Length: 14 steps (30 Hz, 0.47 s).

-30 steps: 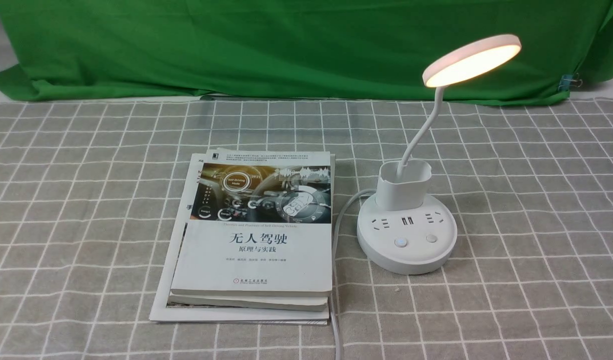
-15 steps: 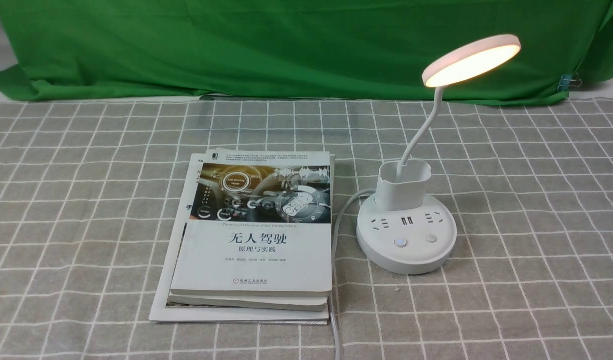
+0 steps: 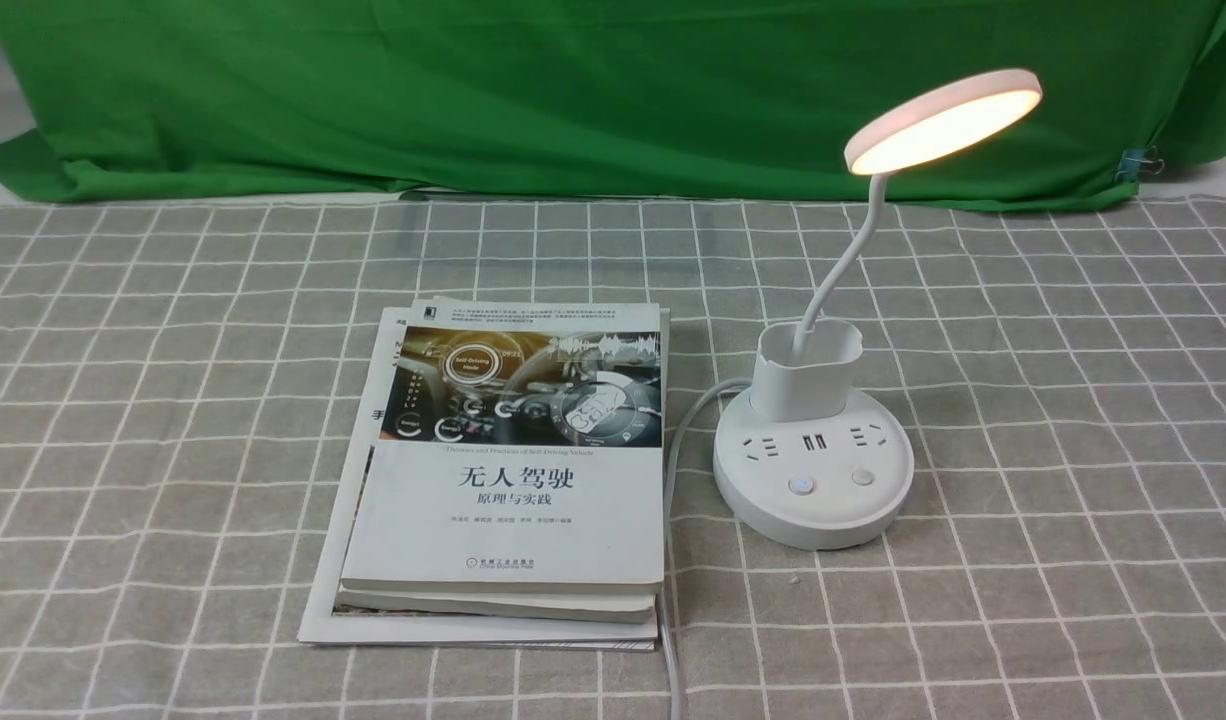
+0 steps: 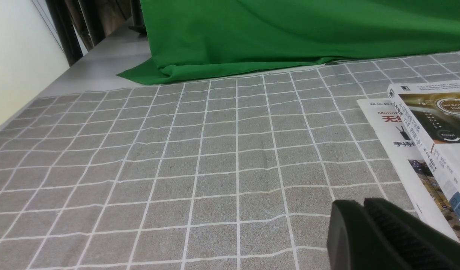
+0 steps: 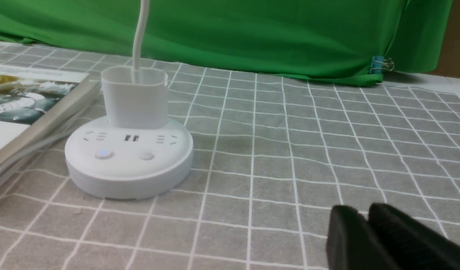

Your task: Turn on the desk lamp on the grey coffee tablecloth with your hand.

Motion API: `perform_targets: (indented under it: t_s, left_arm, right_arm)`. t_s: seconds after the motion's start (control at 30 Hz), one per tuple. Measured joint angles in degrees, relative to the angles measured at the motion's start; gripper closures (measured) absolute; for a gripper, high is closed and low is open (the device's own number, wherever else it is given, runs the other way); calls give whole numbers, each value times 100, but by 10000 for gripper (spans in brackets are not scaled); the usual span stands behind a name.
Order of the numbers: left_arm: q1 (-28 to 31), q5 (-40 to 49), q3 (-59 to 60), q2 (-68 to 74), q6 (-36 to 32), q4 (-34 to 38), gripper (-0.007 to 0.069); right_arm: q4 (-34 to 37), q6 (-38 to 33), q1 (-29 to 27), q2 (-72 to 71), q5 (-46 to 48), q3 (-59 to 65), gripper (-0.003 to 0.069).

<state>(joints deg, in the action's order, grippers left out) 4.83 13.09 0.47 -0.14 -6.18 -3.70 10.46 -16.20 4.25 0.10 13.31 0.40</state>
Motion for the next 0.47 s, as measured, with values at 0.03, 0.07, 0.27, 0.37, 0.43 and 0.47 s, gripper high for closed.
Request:
perform_targets:
  t_s: [0.03,0.07,0.27,0.37,0.43,0.47]
  left_arm:
    - [0,0,0,0,0,0,606]
    - [0,0,0,0,0,0,606]
    - [0,0,0,0,0,0,606]
    - [0,0,0,0,0,0,606]
    - [0,0,0,0,0,0,606]
    - [0,0,0,0,0,0,606]
  right_arm:
    - [0,0,0,0,0,0,525]
    - [0,0,0,0,0,0,522]
    - [0,0,0,0,0,0,517]
    - [0,0,0,0,0,0,516]
    - [0,0,0,0,0,0,516]
    - [0,0,0,0,0,0,516]
